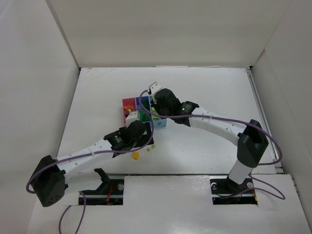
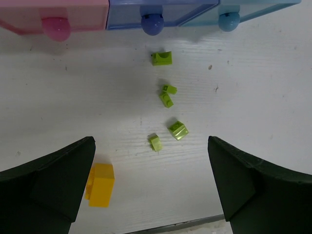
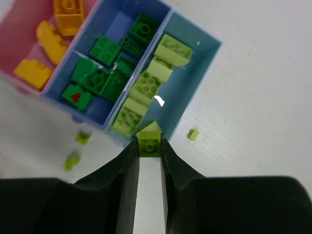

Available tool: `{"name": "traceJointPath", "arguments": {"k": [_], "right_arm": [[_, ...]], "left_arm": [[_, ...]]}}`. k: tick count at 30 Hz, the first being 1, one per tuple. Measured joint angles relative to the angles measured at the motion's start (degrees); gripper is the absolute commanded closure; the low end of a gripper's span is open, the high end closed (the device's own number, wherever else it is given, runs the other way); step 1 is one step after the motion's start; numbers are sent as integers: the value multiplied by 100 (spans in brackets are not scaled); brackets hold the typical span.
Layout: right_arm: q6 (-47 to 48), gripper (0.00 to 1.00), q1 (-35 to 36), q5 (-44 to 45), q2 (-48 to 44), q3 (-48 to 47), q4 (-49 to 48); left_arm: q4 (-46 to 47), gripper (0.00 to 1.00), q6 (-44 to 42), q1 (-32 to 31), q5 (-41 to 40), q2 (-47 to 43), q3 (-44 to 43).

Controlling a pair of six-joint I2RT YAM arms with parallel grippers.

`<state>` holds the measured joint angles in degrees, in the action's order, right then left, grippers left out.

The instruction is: Sort the legos into containers by color

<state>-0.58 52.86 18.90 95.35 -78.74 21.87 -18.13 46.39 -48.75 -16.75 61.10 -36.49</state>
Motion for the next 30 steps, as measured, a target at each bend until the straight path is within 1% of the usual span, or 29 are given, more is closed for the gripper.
{"name": "traceJointPath", "arguments": {"k": [3,6,7,10,11,12,15,19,24,27,28,29,30], "right_arm": [[212,72,-356,-210,505,-358,7],[365,63,-570,-382,931,-669,42],[402,53,-605,-450,1025,-728,50],[516,36,-627,-651,1172,-780,76],[542,31,-627,-699,1185,-780,98],[560,29,-627,-730,1185,-780,114],[579,28,-629,-752,1182,-789,140],[476,28,-688,-780,992,-634,168],[262,28,-975,-798,-7,98,111],[133,28,-1178,-750,-645,446,59],[101,28,-1224,-721,-822,544,44],[70,28,-1263,-688,-975,632,39],[37,28,-1285,-671,-1097,715,42]], "left_arm": [[61,0,-76,0,4,317,-50],[125,2,-136,0,7,660,-199],[140,2,-149,0,4,752,-258],[254,3,-208,0,7,997,-409],[262,7,-232,0,4,1064,-459],[282,9,-249,0,2,1143,-514],[350,14,-293,0,0,1327,-625],[472,25,-348,0,13,1539,-651],[581,46,-389,0,24,1869,-662],[597,54,-422,0,24,2142,-737],[610,58,-435,0,22,2208,-758],[625,58,-437,0,24,2332,-796],[629,61,-457,0,17,2424,-826]]}}
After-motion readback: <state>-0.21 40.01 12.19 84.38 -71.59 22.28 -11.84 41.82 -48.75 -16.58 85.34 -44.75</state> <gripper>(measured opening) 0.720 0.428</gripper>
